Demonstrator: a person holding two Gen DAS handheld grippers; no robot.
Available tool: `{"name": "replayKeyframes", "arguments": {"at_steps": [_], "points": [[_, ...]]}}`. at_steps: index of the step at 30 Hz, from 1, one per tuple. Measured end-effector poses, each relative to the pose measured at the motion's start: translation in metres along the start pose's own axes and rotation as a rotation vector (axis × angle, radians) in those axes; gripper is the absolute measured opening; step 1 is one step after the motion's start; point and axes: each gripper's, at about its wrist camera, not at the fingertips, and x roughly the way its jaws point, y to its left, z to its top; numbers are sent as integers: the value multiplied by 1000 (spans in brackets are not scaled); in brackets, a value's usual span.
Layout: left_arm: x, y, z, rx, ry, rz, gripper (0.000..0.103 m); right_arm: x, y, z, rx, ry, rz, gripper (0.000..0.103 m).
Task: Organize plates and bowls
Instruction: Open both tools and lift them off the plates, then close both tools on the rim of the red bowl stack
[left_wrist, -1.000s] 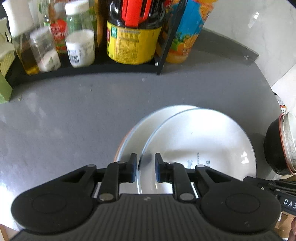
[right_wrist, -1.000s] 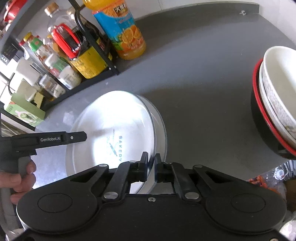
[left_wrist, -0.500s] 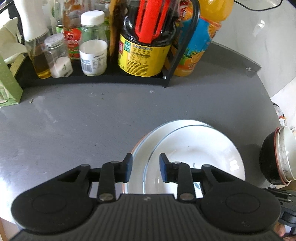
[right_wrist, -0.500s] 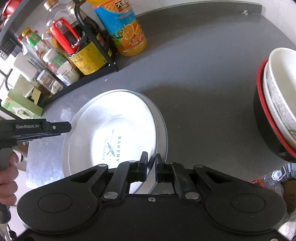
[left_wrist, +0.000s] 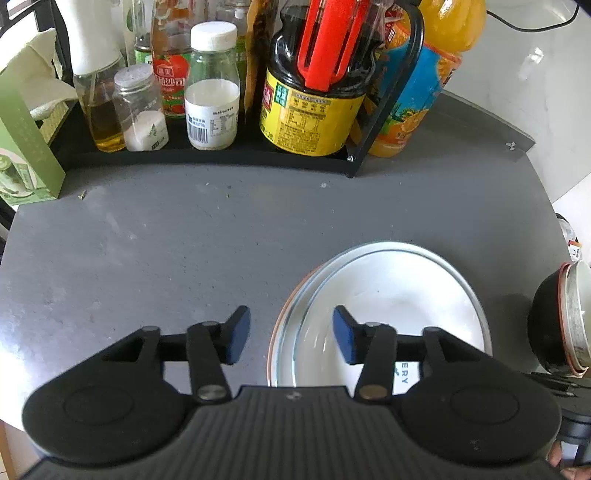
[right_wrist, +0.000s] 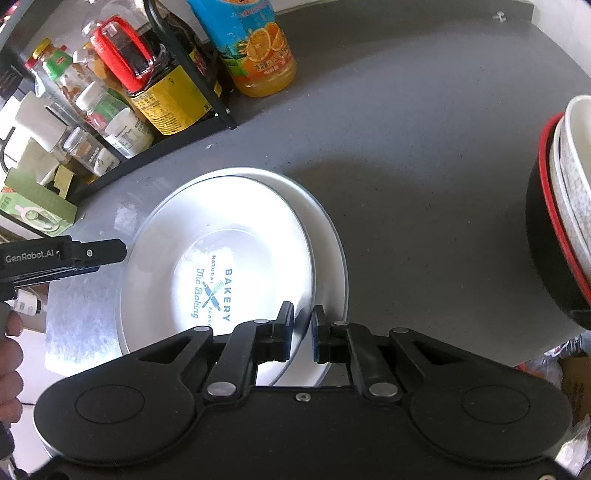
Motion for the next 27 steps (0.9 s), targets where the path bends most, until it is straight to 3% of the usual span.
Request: {"name": "replayKeyframes", "arguments": {"at_steps": [4, 5, 8, 10, 12, 17, 23, 27], "points": [[-2, -2, 3, 4, -10, 16, 65, -9, -2, -1, 17, -5, 7, 18], [-3, -4, 4, 2, -12, 17, 66, -14, -2, 0, 21, -14, 15, 23], [-5, -11, 7, 0, -20, 11, 68, -28, -7, -1, 34, -44, 42, 25], [-7, -18, 9, 3, -26, -2, 70, -39, -12, -2, 48, -68, 69, 34], [-9, -28, 11, -3, -32, -24, 71, -54, -19, -4, 60, -110, 82, 51], [-13, -55, 17, -33, -46, -105, 74, -90, -42, -10, 93, -201, 72, 65], [-19, -104, 20, 22, -48, -138, 75, -121, -77, -9, 124, -283, 69, 69], [-23, -141, 18, 52, -42, -144, 80, -137, -99, -6, 134, -317, 52, 80]]}}
